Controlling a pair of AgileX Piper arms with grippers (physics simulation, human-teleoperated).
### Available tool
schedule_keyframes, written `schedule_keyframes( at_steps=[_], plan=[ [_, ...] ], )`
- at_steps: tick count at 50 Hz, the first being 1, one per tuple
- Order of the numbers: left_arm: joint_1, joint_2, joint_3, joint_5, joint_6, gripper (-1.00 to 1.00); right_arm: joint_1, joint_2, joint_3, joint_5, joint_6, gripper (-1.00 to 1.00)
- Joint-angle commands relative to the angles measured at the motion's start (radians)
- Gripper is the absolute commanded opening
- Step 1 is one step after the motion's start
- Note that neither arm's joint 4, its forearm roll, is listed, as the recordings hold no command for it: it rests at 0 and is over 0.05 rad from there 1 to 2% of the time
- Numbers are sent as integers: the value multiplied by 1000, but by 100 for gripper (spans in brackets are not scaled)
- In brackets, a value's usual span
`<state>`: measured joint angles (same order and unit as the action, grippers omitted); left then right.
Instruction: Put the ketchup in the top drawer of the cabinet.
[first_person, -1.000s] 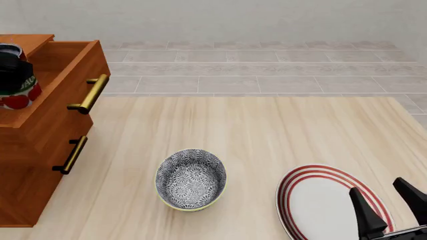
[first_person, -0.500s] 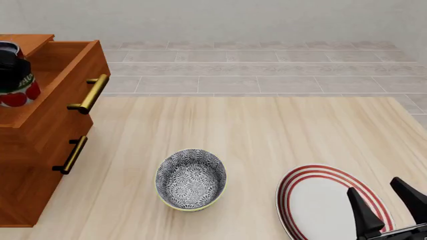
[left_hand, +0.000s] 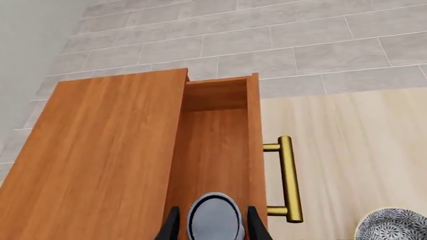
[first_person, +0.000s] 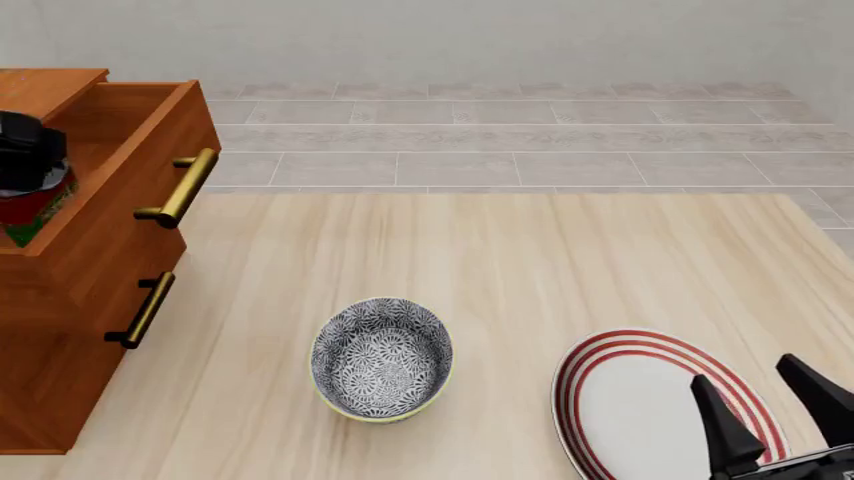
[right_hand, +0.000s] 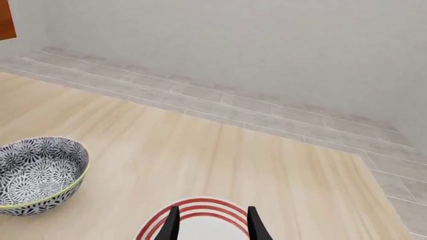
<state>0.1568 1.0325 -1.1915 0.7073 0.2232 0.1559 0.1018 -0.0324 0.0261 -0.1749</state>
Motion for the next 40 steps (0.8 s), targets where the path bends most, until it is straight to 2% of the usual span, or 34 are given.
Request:
schedule_keyframes(
  at_steps=[1,17,20,29,32,40],
  plan=[
    [6,-2,5,-10,27,100,2,14,4,-12,2,100],
    [-3,-18,-2,0,27,100,3,26,8,-24,-1,100],
    [-10,-45,-11,9,44,100,3,25,8,-23,-1,100],
    [-63,-117,-93,107,39,100,7,28,8,-24,-1,100],
    [-68,-134,-88,109,65,100,6,29,11,-27,-2,100],
    [-102,-201,-118,163,64,100,4,30,11,-28,-2,100]
  ],
)
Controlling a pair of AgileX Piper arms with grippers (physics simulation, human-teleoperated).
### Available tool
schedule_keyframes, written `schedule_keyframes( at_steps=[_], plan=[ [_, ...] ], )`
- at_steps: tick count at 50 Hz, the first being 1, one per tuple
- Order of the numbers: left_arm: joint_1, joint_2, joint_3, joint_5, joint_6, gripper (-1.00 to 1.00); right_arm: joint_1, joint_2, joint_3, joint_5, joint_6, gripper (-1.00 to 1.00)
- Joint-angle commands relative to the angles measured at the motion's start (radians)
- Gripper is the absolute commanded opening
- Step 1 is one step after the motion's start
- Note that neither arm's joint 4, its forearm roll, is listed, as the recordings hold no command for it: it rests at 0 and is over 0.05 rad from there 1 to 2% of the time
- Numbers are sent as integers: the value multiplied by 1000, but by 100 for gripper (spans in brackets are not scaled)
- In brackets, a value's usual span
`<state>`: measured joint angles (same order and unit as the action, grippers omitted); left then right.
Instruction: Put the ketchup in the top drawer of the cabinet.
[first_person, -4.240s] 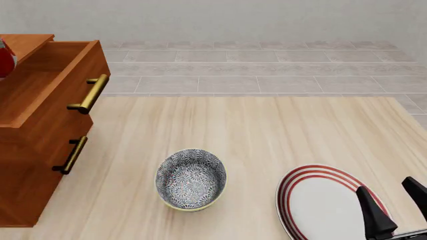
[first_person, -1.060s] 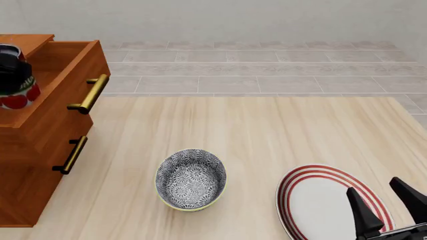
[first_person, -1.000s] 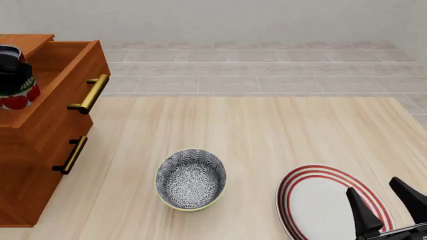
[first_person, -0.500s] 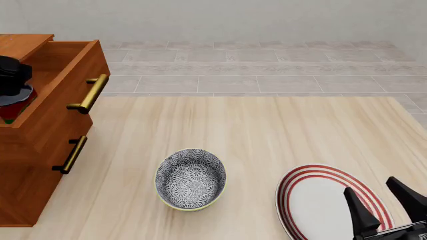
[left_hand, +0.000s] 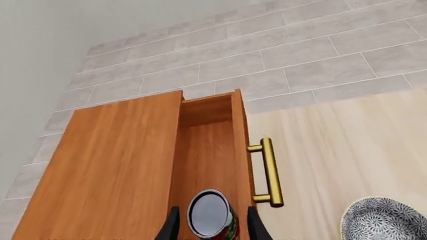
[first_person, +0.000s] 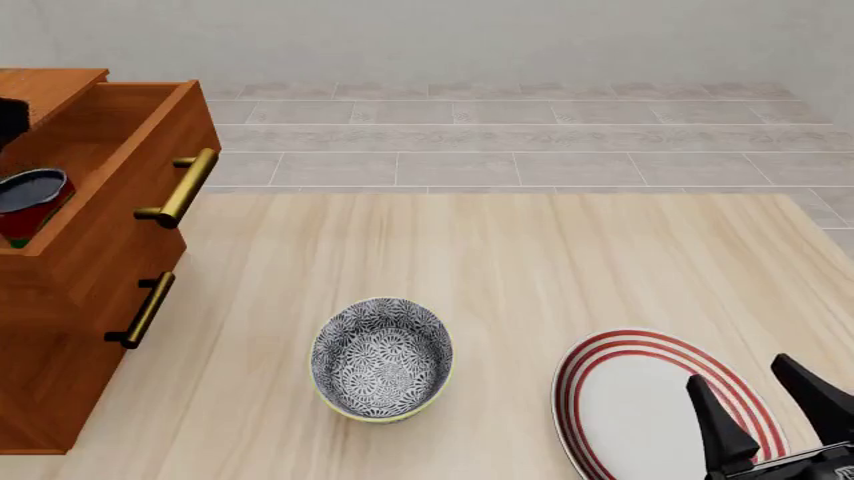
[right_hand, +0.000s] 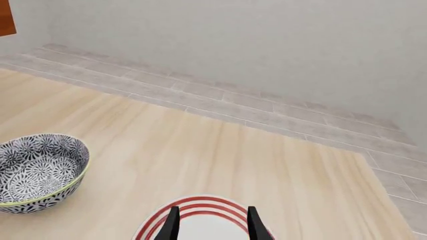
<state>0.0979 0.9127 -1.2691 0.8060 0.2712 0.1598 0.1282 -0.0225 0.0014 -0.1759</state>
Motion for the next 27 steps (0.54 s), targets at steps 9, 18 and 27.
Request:
schedule_keyframes(
  at_steps=[9,18,27],
  plan=[
    [-88,-171,-32,86,3,100,2,2,1,0,-3,100],
    [-157,-297,83,82,-4,100,4,11,4,-8,-3,100],
    [-234,-448,194,84,-8,100,10,32,10,-33,-7,100]
  ],
)
